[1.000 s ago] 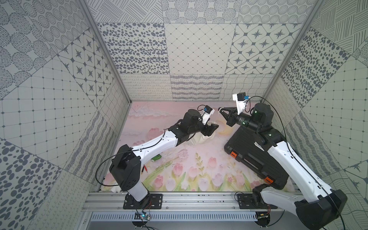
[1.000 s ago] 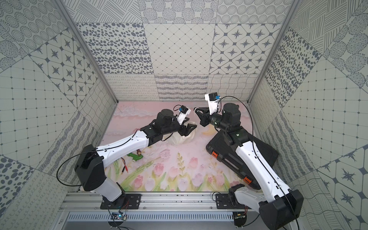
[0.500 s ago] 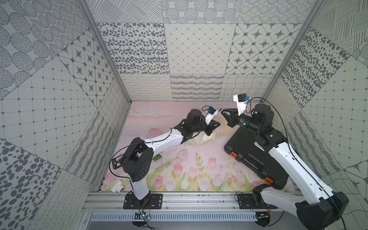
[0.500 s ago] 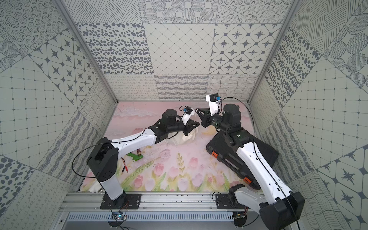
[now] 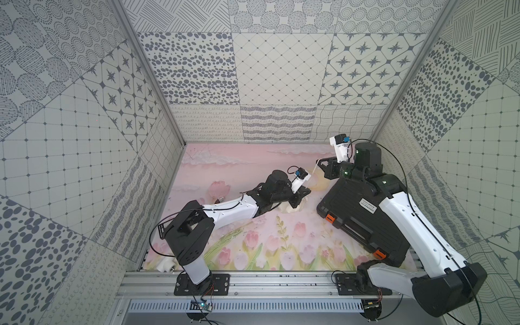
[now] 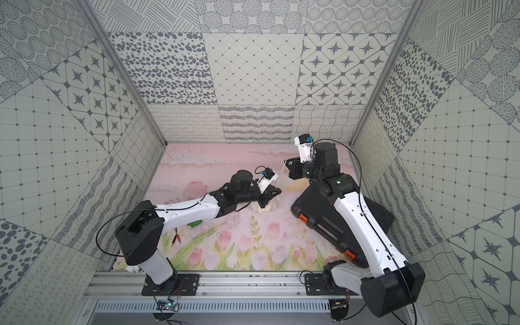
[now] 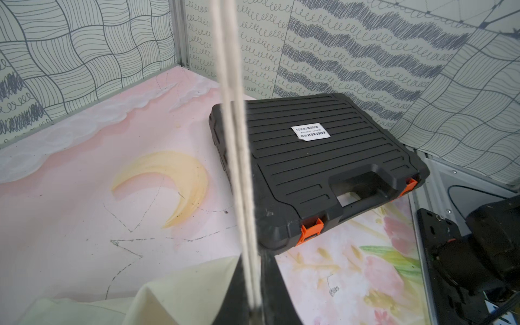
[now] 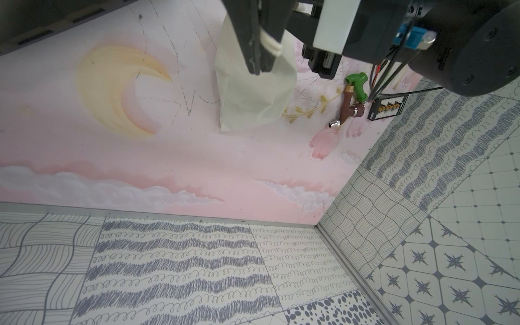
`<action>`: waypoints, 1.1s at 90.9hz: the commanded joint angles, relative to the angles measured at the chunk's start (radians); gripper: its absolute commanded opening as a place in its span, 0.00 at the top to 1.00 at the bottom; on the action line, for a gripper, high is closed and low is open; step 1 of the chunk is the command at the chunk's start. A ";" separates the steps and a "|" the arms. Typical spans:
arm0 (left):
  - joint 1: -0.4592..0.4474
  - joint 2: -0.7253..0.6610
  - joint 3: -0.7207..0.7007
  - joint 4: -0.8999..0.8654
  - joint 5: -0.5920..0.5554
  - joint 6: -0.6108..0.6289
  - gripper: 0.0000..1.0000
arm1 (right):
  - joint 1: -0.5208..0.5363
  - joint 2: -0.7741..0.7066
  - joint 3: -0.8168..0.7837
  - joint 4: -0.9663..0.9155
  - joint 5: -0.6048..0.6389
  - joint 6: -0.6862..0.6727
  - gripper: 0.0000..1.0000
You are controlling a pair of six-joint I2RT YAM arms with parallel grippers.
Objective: Close the soil bag
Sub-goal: Frap the soil bag at the center of the board.
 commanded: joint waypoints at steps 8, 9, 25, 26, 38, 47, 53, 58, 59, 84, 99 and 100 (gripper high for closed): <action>-0.037 0.115 0.009 -0.560 -0.158 -0.006 0.89 | -0.049 -0.037 0.161 0.357 0.102 0.030 1.00; -0.037 0.120 0.013 -0.568 -0.159 -0.007 0.88 | -0.051 -0.038 0.163 0.357 0.105 0.031 1.00; -0.036 0.159 0.026 -0.656 -0.180 -0.026 0.82 | -0.110 -0.043 0.188 0.357 0.100 0.047 1.00; -0.037 0.160 0.025 -0.659 -0.181 -0.028 0.81 | -0.112 -0.043 0.190 0.357 0.100 0.047 1.00; -0.037 0.153 -0.006 -0.672 -0.202 -0.062 0.83 | -0.140 -0.037 0.195 0.356 0.091 0.059 1.00; -0.026 0.135 -0.027 -0.698 -0.247 -0.091 0.90 | -0.159 -0.045 0.176 0.357 0.094 0.067 1.00; -0.008 0.109 -0.038 -0.726 -0.288 -0.108 0.96 | -0.168 -0.051 0.155 0.355 0.086 0.069 1.00; 0.009 0.063 -0.052 -0.747 -0.328 -0.121 1.00 | -0.168 -0.057 0.133 0.355 0.064 0.068 1.00; 0.014 0.056 -0.055 -0.748 -0.334 -0.123 1.00 | -0.168 -0.056 0.129 0.355 0.059 0.068 1.00; 0.121 -0.225 -0.073 -0.965 -0.562 -0.171 1.00 | -0.107 -0.020 0.036 0.387 -0.093 0.069 1.00; 0.126 -0.307 -0.116 -1.037 -0.615 -0.261 1.00 | -0.040 0.018 -0.013 0.443 -0.126 0.064 1.00; 0.126 -0.312 -0.120 -1.040 -0.615 -0.266 1.00 | -0.038 0.019 -0.017 0.449 -0.129 0.064 1.00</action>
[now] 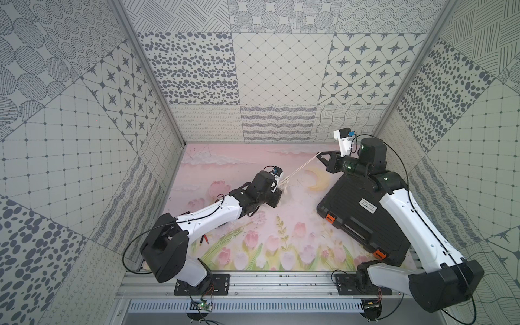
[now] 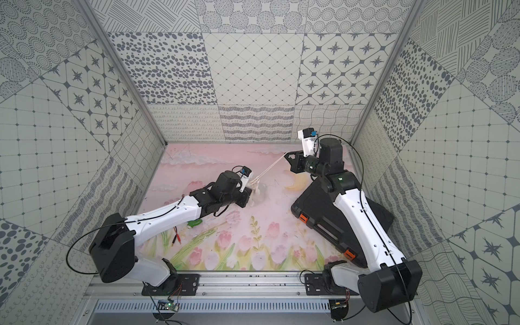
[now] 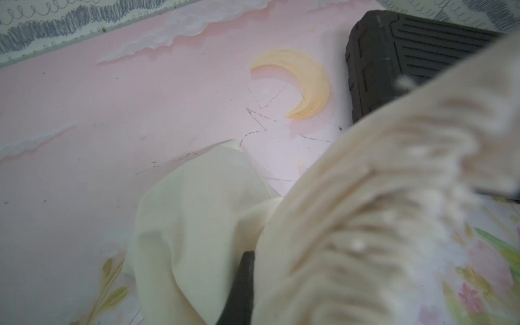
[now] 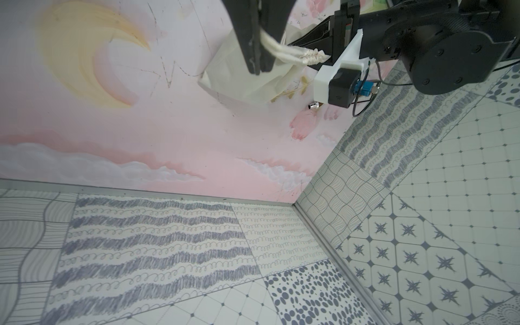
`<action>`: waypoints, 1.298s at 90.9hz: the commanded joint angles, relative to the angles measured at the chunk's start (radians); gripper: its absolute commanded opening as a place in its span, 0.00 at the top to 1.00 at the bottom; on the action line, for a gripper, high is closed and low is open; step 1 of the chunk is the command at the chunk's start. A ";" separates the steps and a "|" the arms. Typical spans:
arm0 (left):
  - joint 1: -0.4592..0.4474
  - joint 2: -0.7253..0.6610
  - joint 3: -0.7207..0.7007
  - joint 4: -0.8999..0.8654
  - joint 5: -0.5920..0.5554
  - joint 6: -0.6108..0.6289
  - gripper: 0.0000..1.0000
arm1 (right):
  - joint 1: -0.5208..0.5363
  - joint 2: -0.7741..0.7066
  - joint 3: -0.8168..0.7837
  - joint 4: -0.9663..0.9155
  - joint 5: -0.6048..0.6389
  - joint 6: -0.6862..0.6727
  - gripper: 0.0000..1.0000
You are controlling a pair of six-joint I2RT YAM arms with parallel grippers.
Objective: Close the soil bag
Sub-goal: Frap the soil bag at the center of the board.
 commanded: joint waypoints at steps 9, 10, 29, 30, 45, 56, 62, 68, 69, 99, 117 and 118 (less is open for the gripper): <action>0.022 -0.138 -0.125 -0.476 -0.148 -0.122 0.97 | 0.025 -0.003 -0.058 0.343 -0.010 0.012 1.00; 0.021 -0.146 -0.136 -0.452 -0.125 -0.115 0.96 | 0.027 -0.004 -0.062 0.347 -0.015 0.011 1.00; 0.017 -0.267 -0.203 -0.123 0.164 -0.037 0.63 | 0.042 -0.031 -0.113 0.342 -0.061 -0.043 1.00; 0.017 -0.268 -0.195 -0.118 0.169 -0.033 0.62 | 0.043 -0.035 -0.117 0.341 -0.062 -0.045 1.00; 0.017 -0.208 -0.038 -0.062 0.316 0.055 0.45 | 0.053 -0.062 -0.155 0.331 -0.067 -0.072 1.00; 0.015 -0.145 0.069 -0.021 0.412 0.072 0.38 | 0.064 -0.065 -0.180 0.326 -0.074 -0.076 1.00; 0.016 -0.111 0.115 0.014 0.450 0.073 0.36 | 0.072 -0.066 -0.192 0.325 -0.072 -0.078 1.00; 0.015 -0.068 0.163 0.036 0.486 0.076 0.35 | 0.079 -0.066 -0.200 0.322 -0.073 -0.080 1.00; 0.015 -0.059 0.172 0.038 0.490 0.077 0.35 | 0.079 -0.065 -0.200 0.321 -0.073 -0.081 1.00; 0.018 0.130 0.331 0.038 0.565 0.118 0.66 | 0.088 -0.082 -0.214 0.316 -0.056 -0.088 1.00; 0.016 0.116 0.282 0.030 0.553 0.122 0.91 | 0.088 -0.086 -0.220 0.316 -0.035 -0.096 1.00; 0.016 0.114 0.278 0.029 0.555 0.122 0.93 | 0.089 -0.086 -0.221 0.316 -0.035 -0.096 1.00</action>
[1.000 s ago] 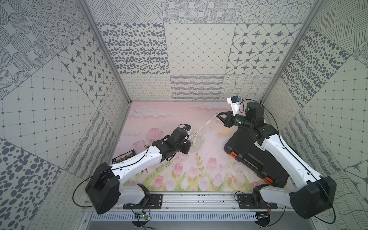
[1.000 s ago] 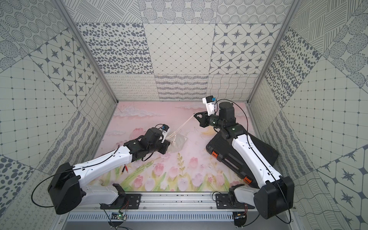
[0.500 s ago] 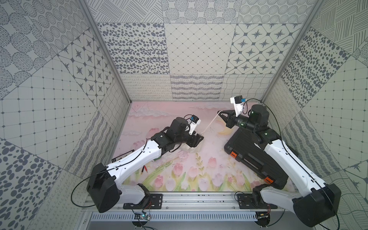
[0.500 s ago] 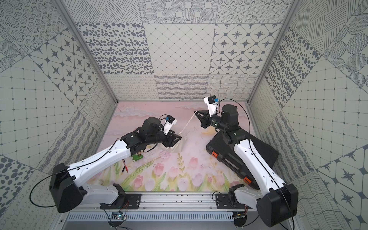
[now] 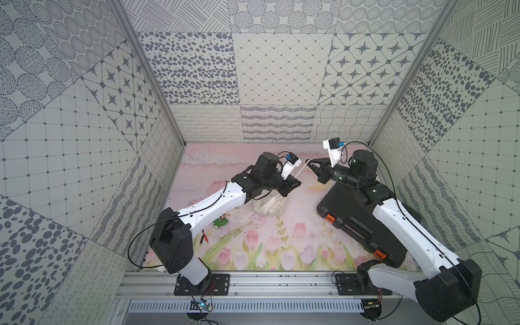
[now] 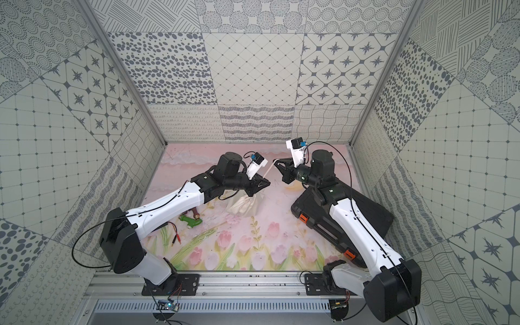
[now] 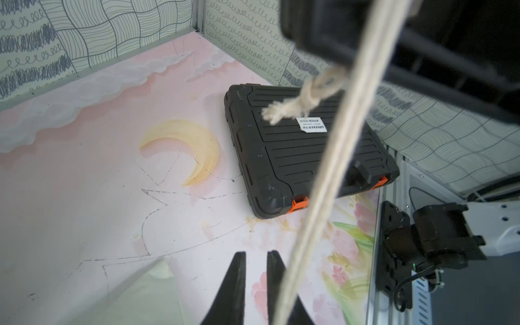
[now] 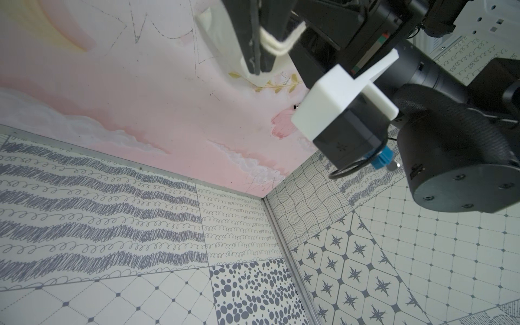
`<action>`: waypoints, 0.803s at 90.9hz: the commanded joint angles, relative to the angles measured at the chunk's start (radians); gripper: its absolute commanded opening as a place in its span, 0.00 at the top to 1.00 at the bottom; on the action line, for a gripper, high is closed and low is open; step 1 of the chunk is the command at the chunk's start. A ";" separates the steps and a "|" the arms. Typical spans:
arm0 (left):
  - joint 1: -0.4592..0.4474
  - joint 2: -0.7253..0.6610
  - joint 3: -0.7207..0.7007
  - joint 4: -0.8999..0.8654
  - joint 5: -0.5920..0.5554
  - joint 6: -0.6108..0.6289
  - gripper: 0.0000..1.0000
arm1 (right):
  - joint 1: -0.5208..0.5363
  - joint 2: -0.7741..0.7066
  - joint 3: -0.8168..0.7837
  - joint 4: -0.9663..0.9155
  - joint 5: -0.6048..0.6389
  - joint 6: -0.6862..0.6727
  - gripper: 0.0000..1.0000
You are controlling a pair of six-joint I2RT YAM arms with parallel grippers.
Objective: Close the soil bag
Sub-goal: Frap the soil bag at the center of the board.
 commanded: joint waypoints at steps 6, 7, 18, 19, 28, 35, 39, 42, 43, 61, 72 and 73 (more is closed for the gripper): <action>0.004 -0.011 -0.035 0.011 0.065 0.035 1.00 | 0.002 -0.020 -0.012 0.042 0.022 -0.019 1.00; 0.004 -0.013 -0.039 0.008 0.064 0.036 1.00 | 0.002 -0.020 -0.012 0.042 0.023 -0.019 1.00; 0.004 -0.026 -0.078 -0.047 0.046 0.053 1.00 | 0.001 -0.026 -0.009 0.042 0.038 -0.024 1.00; 0.004 -0.028 -0.082 -0.053 0.045 0.056 1.00 | 0.001 -0.026 -0.008 0.041 0.041 -0.024 1.00; 0.003 -0.037 -0.118 -0.123 0.022 0.076 1.00 | -0.003 -0.031 0.001 0.039 0.056 -0.029 1.00; 0.003 -0.044 -0.141 -0.181 0.018 0.090 1.00 | -0.011 -0.030 0.015 0.033 0.061 -0.032 1.00; 0.003 -0.050 -0.153 -0.205 0.014 0.093 1.00 | -0.016 -0.030 0.022 0.030 0.062 -0.032 1.00; 0.003 -0.054 -0.159 -0.222 0.014 0.094 1.00 | -0.018 -0.029 0.029 0.028 0.063 -0.033 1.00; 0.003 -0.056 -0.161 -0.227 0.014 0.095 1.00 | -0.019 -0.028 0.031 0.028 0.064 -0.032 1.00; -0.007 -0.050 -0.196 -0.317 -0.025 0.091 1.00 | -0.034 -0.026 0.065 0.026 0.085 -0.026 1.00; -0.032 -0.029 -0.227 -0.378 -0.105 0.076 1.00 | -0.072 -0.024 0.102 0.023 0.112 -0.009 1.00; -0.034 -0.027 -0.229 -0.388 -0.118 0.073 1.00 | -0.077 -0.022 0.106 0.023 0.114 -0.005 1.00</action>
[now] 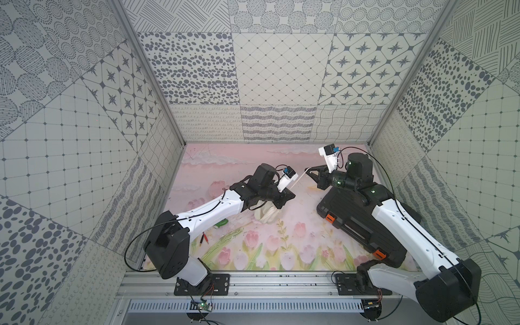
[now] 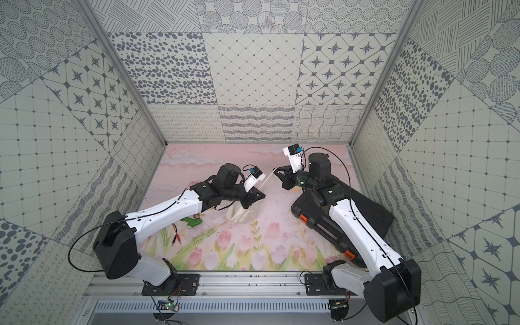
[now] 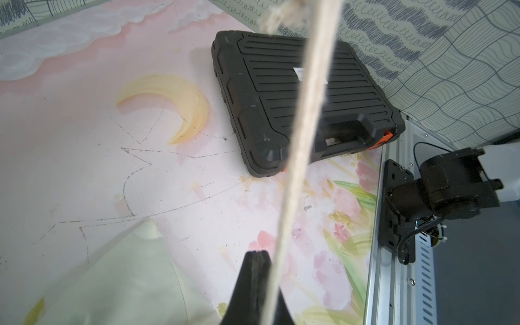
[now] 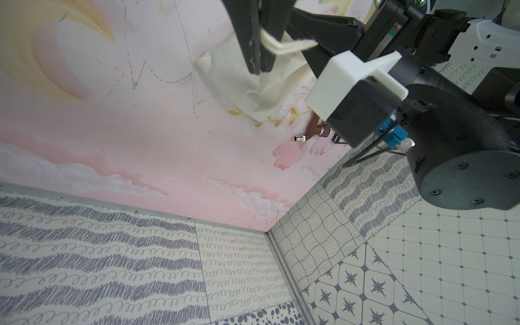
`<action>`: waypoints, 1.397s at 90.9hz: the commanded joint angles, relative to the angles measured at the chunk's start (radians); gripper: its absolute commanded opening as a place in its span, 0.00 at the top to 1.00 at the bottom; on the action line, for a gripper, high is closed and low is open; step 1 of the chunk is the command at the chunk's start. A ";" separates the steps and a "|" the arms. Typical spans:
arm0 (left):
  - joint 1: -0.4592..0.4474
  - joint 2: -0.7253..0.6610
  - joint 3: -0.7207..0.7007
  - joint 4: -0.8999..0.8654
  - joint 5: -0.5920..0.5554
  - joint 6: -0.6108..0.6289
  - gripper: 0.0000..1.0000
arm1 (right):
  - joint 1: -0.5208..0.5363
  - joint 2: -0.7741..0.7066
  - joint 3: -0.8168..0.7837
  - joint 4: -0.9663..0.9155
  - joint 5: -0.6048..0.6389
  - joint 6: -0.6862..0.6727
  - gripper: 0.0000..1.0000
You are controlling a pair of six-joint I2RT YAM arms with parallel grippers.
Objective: Close the soil bag
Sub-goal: Frap the soil bag at the center of the board.
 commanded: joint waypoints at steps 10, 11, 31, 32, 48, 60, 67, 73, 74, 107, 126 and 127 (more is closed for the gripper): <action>-0.061 0.044 -0.062 -0.443 -0.207 -0.014 1.00 | -0.121 -0.009 0.162 0.188 0.116 0.044 1.00; -0.064 0.045 -0.063 -0.449 -0.215 -0.018 1.00 | -0.124 -0.006 0.166 0.189 0.116 0.043 1.00; -0.121 0.065 -0.062 -0.577 -0.268 -0.042 1.00 | -0.193 0.049 0.208 0.242 0.122 0.057 1.00; -0.123 0.068 -0.062 -0.583 -0.267 -0.044 1.00 | -0.197 0.052 0.211 0.247 0.121 0.061 1.00; -0.152 0.106 -0.055 -0.668 -0.293 -0.072 1.00 | -0.245 0.095 0.252 0.287 0.140 0.071 1.00; -0.154 0.126 -0.057 -0.716 -0.349 -0.093 1.00 | -0.269 0.118 0.284 0.284 0.169 0.046 1.00; -0.154 0.130 -0.050 -0.730 -0.375 -0.100 1.00 | -0.294 0.123 0.291 0.280 0.181 0.042 1.00; -0.153 0.128 -0.043 -0.744 -0.391 -0.099 0.99 | -0.314 0.128 0.295 0.274 0.185 0.035 1.00; -0.153 0.126 -0.043 -0.745 -0.393 -0.099 0.99 | -0.316 0.129 0.296 0.273 0.187 0.034 1.00; -0.151 0.145 -0.013 -0.824 -0.434 -0.109 0.93 | -0.334 0.136 0.274 0.252 0.177 0.016 1.00; -0.142 0.116 -0.017 -0.835 -0.480 -0.119 0.92 | -0.334 0.122 0.244 0.264 0.199 0.049 1.00; -0.140 0.115 -0.016 -0.835 -0.485 -0.121 0.92 | -0.334 0.120 0.240 0.267 0.198 0.054 1.00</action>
